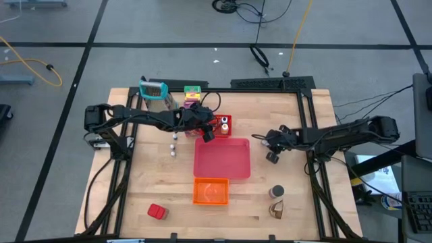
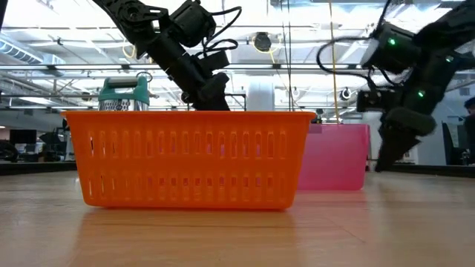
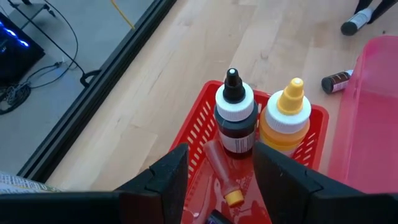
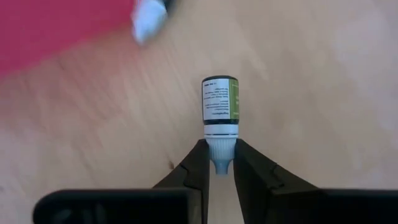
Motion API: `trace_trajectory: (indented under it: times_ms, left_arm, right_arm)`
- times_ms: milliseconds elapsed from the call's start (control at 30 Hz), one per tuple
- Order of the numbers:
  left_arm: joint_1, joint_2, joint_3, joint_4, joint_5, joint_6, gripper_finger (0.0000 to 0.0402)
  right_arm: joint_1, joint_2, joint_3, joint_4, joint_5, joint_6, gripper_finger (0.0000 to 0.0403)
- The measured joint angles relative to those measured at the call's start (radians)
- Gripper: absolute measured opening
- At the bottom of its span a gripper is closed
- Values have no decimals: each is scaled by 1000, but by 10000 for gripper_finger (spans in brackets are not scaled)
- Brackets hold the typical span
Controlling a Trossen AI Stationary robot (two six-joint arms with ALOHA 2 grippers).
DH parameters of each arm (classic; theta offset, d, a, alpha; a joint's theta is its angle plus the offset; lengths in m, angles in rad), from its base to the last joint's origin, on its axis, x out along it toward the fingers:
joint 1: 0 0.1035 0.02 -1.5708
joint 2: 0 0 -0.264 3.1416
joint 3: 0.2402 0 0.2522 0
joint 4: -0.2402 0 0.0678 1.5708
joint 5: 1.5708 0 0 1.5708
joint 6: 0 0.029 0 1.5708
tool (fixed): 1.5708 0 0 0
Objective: Pick & Place Kitchen Items
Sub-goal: Put the green food coloring bottle into the red bin
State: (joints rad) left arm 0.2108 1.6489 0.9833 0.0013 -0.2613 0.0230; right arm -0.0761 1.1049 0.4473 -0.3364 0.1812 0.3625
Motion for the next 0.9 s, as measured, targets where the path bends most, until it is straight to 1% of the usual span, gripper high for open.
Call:
trace_trajectory:
  times_ms: [267, 433, 700, 900]
  left_arm:
    - [0, 0, 0, 2, -1, 23, 179]
    - [-2, 0, 0, 3, -1, 37, 179]
    - [-33, 0, 0, 61, 0, 144, 179]
    - [-70, 0, 18, 83, 0, 207, 180]
  right_arm:
    - [0, -1, 137, -95, 84, -90, 39]
    - [0, -1, 232, -101, 107, -164, 39]
    - [0, -1, 327, -6, 106, -272, 39]
    - [0, 49, 362, 82, 103, -330, 39]
